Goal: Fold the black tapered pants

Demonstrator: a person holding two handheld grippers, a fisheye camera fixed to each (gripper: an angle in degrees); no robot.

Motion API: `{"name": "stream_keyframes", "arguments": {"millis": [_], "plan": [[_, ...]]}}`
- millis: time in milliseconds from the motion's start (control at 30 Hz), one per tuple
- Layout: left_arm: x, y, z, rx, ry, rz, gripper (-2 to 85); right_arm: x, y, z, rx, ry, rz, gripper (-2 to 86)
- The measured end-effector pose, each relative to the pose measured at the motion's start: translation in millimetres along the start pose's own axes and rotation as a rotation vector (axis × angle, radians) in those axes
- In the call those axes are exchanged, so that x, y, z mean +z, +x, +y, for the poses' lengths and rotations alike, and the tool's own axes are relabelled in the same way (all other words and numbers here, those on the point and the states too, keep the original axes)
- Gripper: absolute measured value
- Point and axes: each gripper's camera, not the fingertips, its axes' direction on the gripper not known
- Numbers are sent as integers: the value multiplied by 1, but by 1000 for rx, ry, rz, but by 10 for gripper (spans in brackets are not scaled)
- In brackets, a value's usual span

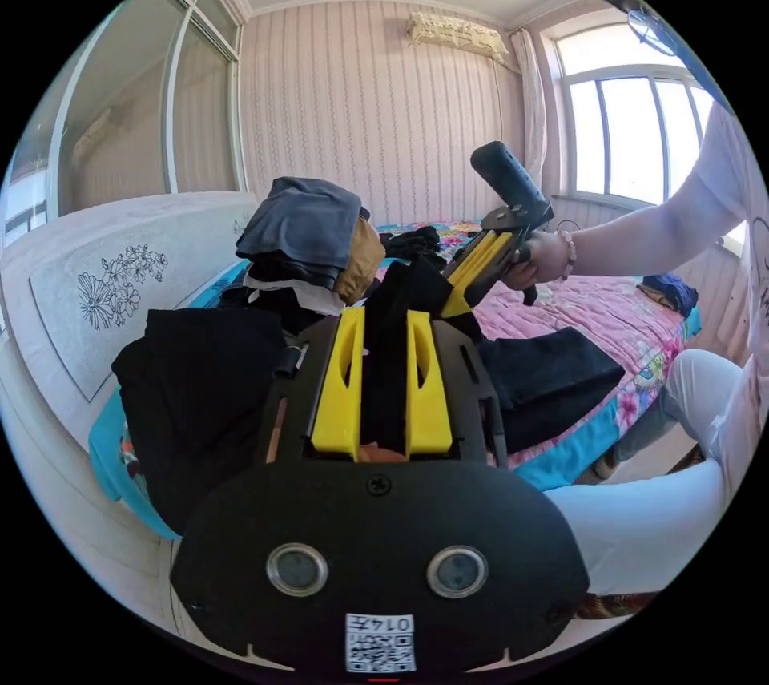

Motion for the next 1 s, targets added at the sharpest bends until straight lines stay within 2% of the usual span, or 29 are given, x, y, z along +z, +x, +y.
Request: {"name": "stream_keyframes", "arguments": {"millis": [133,300,400,500,600,667,733,833,900,1000], "plan": [[-23,9,25,-105,35,155,147,-33,-35,-2,-115,-9,-71,6],[-30,38,38,-176,120,231,168,-48,-61,-9,-154,-13,-68,7],[-30,44,35,-196,208,235,162,-52,-63,-15,-137,-2,-118,7],[-36,35,24,-205,291,255,115,-55,-56,-24,-116,14,-124,7],[-33,16,9,-309,204,264,42,-48,-28,-41,-28,36,-45,6],[-20,5,4,-398,106,159,32,-29,-3,-53,48,26,-28,5],[17,-7,13,-413,-85,-23,27,21,31,-66,162,-57,70,4],[75,-30,50,-579,-377,-121,35,98,79,-57,354,-238,159,2],[83,-34,63,-597,-402,-125,45,119,95,-45,419,-346,252,-1],[71,-31,67,-623,-342,-104,52,94,91,-23,422,-266,267,-3]]}}
